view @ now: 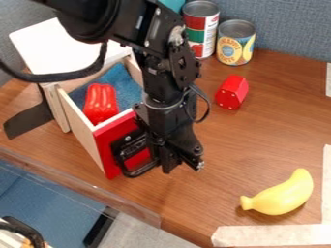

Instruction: Open the drawer

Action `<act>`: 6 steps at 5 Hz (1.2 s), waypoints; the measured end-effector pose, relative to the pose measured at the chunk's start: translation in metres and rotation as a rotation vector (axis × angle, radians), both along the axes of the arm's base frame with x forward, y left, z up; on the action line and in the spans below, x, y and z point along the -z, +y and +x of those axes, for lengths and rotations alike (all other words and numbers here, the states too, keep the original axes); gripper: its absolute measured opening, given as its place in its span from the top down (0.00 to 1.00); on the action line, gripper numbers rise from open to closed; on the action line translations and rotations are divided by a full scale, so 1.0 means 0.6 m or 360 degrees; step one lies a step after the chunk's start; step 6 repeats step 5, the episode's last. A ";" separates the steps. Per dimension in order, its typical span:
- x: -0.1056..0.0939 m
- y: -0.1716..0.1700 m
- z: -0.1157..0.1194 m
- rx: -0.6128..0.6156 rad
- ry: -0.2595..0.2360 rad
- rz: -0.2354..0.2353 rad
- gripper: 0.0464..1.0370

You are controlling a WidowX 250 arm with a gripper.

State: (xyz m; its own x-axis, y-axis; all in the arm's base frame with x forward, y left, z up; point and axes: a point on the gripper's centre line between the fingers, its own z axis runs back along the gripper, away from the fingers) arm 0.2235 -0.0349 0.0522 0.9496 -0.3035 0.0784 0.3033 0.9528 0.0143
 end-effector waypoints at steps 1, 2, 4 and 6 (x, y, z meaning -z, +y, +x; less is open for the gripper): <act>-0.009 -0.004 -0.004 -0.0056 -0.0007 -0.0034 0.62; -0.022 -0.004 -0.008 -0.0029 -0.0026 -0.0039 0.29; -0.093 -0.002 -0.018 -0.0021 -0.0151 -0.0064 0.03; -0.139 0.013 -0.017 -0.0089 -0.0213 -0.0084 0.04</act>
